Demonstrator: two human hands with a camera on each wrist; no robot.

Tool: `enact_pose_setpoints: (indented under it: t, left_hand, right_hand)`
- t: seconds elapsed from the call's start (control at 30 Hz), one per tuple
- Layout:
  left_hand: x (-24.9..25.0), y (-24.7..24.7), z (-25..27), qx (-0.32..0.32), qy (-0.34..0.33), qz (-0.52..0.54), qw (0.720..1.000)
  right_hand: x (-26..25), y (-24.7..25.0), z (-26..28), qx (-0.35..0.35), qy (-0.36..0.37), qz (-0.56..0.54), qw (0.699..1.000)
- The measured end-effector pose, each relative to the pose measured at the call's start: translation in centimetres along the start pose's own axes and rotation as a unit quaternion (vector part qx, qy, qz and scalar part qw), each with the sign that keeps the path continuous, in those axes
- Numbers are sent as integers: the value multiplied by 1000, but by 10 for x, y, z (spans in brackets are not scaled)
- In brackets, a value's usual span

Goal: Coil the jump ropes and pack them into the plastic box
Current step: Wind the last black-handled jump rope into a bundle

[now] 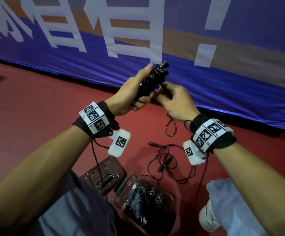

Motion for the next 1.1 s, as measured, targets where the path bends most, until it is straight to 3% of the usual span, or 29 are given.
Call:
enact_pose_setpoints:
  t: [0.23, 0.4, 0.5, 0.6, 0.77, 0.93, 1.1]
  left_hand:
    - [-10, 11, -8, 94, -33, -27, 995]
    - [-15, 17, -13, 163, -66, -10, 984]
    - [-13, 29, -19, 225, -91, 44, 969]
    - [-5, 54, -25, 286, -118, 110, 945]
    - [-9, 81, -29, 321, -124, 88, 935]
    - [-15, 95, -32, 294, -84, 55, 950]
    - [-20, 103, -33, 284, -33, 11, 958]
  right_hand:
    - [-5, -18, 10, -111, -80, 2, 991]
    - [-8, -34, 13, -130, -191, -134, 964]
    - [-11, -40, 24, -222, -208, -127, 944]
    - [-17, -47, 39, -290, -182, -109, 933]
    - [-42, -56, 41, -235, -85, -49, 967]
    - [-39, -55, 42, -174, -112, 7, 978]
    - [-29, -34, 37, -82, -50, 133, 987]
Point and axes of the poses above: each hand's wrist, its own z-axis away from the middle knuckle, its own y-axis out of the back of the hand, x = y × z, the point moved 1 cm from there along -z, towards the middle knuckle, and after that the axes turned 13 degrees about z, right-handed, at the moved point
